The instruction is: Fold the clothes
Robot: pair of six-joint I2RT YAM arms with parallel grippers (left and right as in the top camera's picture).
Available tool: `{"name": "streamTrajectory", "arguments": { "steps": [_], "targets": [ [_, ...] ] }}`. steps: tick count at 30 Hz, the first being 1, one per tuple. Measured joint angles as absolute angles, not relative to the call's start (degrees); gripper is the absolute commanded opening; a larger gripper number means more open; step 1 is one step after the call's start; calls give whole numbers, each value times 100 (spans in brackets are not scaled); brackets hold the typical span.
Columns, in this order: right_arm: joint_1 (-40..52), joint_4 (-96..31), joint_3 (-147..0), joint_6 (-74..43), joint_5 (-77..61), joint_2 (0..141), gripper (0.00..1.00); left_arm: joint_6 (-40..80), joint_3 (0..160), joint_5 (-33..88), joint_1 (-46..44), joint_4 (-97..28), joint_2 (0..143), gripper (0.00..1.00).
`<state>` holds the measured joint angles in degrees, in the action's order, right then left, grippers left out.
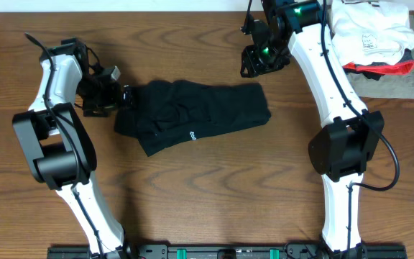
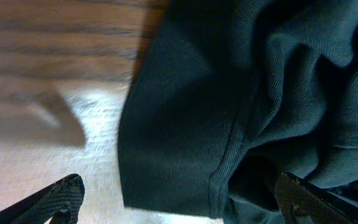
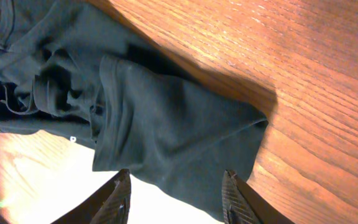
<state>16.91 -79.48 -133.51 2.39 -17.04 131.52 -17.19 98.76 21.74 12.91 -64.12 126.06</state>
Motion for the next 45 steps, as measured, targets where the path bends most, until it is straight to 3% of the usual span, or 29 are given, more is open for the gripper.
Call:
{"name": "streamTrajectory", "arguments": {
  "steps": [11,33,37,38,39,41,45],
  "targets": [
    [1691,-7957,-13351,283,-1645,13152,49,-2700,9874,2370,1293,-6560,12901,99],
    [1691,-7955,-13351,320,-1601,13152,49,-3907,9821,4287,1302,-7011,13063,99],
    [1691,-7953,-13351,320,-1601,13152,48,-3940,9821,4602,1288,-6978,13063,85],
    [1691,-7953,-13351,320,-1601,13152,49,-3955,9819,4646,1280,-6967,13063,78],
    [1691,-7953,-13351,320,-1601,13152,49,-3959,9819,4678,1262,-6960,13063,64],
    [1691,-7953,-13351,320,-1601,13152,49,-4014,9815,4720,1205,-6949,13063,51],
    [1691,-7948,-13351,320,-1601,13152,49,-4012,9815,4790,987,-6936,13063,49]
  ]
}}
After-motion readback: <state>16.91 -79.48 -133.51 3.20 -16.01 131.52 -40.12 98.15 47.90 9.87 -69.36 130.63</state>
